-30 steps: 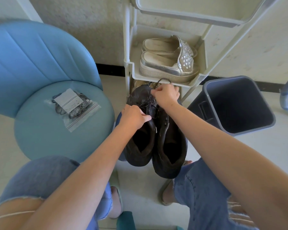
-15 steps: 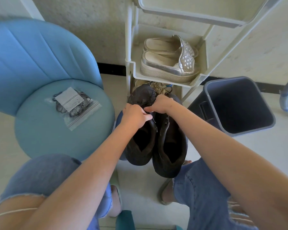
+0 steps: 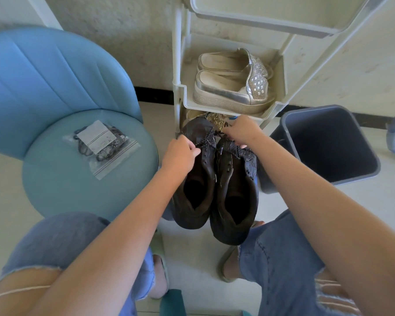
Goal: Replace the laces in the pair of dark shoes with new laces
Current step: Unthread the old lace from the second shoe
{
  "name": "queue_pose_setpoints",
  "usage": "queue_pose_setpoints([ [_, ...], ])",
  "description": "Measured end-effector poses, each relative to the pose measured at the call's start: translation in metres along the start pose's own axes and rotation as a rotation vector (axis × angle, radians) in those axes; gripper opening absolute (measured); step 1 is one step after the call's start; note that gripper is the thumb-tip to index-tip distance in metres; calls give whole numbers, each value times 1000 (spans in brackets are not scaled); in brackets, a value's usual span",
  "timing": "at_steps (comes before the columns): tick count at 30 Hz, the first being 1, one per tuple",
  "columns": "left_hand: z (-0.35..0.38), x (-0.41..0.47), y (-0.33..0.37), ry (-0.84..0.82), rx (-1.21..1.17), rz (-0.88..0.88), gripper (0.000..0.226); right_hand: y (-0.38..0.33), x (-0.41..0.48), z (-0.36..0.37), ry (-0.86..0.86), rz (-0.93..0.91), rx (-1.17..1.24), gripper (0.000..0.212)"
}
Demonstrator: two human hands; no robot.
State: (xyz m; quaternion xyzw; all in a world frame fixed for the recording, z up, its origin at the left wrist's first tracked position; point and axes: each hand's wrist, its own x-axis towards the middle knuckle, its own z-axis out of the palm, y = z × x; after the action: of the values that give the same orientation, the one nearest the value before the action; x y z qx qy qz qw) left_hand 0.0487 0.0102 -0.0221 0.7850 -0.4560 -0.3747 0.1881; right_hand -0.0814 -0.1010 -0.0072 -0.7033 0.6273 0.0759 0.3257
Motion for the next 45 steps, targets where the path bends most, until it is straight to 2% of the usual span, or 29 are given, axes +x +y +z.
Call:
queue_pose_setpoints([
  [2,2,5,-5,76,30,9,29,-4,-6,-2,83,-46,-57,33],
  [4,6,11,-12,101,14,29,28,-8,-11,-5,191,-105,-24,28],
  [5,6,14,-14,115,-25,35,23,-10,-12,-6,176,-147,22,23],
  [7,7,19,-19,152,-112,27,12,-13,-17,-6,38,-202,94,17],
  [10,12,25,-22,155,-260,-61,7,-14,-20,4,-118,-251,26,17],
  [12,17,25,-20,132,-439,-188,5,-14,-20,11,-138,-316,8,16],
  [14,21,26,-19,129,-610,-271,20,-13,-17,17,-166,-371,40,16],
  [16,21,26,-19,142,-726,-311,24,-14,-16,24,-196,-406,8,17],
  [21,19,26,-18,206,-856,-365,25,-17,-13,41,-149,-444,-143,25],
  [24,18,24,-18,209,-828,-341,20,-18,-11,42,-122,-434,-182,24],
  [26,16,25,-20,180,-766,-311,11,-19,-11,40,-141,-422,-115,27],
  [28,14,24,-18,126,-660,-285,23,-18,-11,34,-175,-411,-60,38],
  [29,13,24,-17,89,-606,-253,22,-17,-11,32,-183,-428,-61,40],
  [31,10,22,-16,13,-526,-215,17,-14,-10,30,-193,-477,-69,38],
  [33,8,21,-17,-24,-474,-217,28,-13,-9,31,-204,-492,-51,34],
  [36,8,19,-20,12,-409,-175,20,-11,-9,36,-219,-486,40,19],
  [40,8,17,-19,69,-395,-158,43,-9,-4,43,-109,-458,115,14],
  [43,8,14,-19,51,-343,-126,43,-14,-6,44,-47,-398,152,12],
  [45,8,13,-19,43,-297,-105,46,-22,-8,45,-62,-313,50,21],
])
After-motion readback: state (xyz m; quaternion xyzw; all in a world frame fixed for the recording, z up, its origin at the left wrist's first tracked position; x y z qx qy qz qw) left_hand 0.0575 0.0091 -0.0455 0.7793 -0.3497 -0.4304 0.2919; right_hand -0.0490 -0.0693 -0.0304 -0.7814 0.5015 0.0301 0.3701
